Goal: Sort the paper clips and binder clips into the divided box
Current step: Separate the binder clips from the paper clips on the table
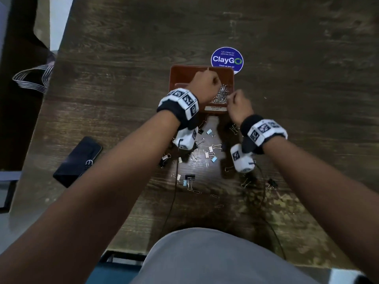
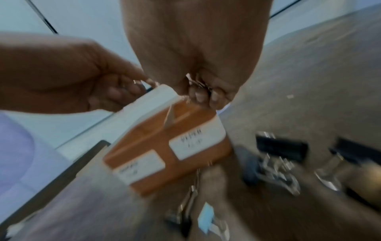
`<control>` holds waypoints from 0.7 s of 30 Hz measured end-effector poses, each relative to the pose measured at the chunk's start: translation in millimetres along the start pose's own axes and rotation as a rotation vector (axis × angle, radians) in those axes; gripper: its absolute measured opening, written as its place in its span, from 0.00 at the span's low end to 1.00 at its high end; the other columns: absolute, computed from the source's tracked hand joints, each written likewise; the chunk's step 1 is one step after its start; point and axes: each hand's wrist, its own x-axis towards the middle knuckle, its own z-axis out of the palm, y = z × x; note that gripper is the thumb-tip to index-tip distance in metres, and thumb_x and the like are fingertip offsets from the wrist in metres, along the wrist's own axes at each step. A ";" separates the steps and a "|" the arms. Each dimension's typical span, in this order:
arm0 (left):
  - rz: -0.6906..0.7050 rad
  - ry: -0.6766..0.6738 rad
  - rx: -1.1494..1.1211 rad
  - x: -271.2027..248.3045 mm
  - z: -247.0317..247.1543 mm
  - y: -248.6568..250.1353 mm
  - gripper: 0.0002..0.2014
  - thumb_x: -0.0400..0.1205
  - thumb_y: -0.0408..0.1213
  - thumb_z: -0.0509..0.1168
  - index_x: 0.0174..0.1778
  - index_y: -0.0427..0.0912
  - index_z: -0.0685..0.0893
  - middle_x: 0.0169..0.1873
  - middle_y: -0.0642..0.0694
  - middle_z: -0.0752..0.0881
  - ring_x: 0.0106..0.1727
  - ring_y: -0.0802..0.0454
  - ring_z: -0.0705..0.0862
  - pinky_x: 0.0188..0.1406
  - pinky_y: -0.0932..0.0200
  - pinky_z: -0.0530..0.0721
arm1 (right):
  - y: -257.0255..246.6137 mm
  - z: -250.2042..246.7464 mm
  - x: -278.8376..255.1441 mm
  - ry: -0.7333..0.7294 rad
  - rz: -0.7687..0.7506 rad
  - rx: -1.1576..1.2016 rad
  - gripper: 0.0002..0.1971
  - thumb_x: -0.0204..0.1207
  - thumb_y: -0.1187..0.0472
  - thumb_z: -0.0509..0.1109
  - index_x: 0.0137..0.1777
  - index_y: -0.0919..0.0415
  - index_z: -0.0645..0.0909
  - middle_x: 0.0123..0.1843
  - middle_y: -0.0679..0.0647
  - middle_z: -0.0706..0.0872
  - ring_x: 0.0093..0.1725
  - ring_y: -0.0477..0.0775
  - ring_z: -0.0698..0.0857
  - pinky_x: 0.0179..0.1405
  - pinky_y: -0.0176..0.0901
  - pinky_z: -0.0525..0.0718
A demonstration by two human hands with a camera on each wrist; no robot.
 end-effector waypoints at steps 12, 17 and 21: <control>-0.198 0.011 -0.028 31.0 -3.8 33.3 0.15 0.85 0.36 0.57 0.48 0.31 0.86 0.51 0.33 0.87 0.57 0.37 0.84 0.50 0.54 0.78 | -16.5 -19.3 53.2 0.032 0.139 0.176 0.12 0.77 0.62 0.63 0.53 0.56 0.88 0.53 0.57 0.90 0.55 0.54 0.88 0.62 0.49 0.84; -0.095 0.014 -0.060 -5.2 -2.3 2.9 0.10 0.85 0.38 0.61 0.47 0.37 0.87 0.43 0.40 0.90 0.44 0.46 0.89 0.47 0.53 0.87 | -4.1 -17.3 14.4 0.040 0.019 0.248 0.08 0.77 0.65 0.67 0.47 0.52 0.86 0.45 0.49 0.89 0.41 0.42 0.87 0.43 0.31 0.85; -0.041 -0.169 0.096 -66.6 17.4 -35.4 0.07 0.84 0.38 0.65 0.48 0.43 0.89 0.42 0.47 0.89 0.41 0.55 0.85 0.45 0.59 0.81 | 11.6 1.4 -41.9 -0.203 -0.129 0.053 0.08 0.79 0.66 0.67 0.52 0.56 0.86 0.47 0.48 0.87 0.47 0.43 0.82 0.52 0.32 0.76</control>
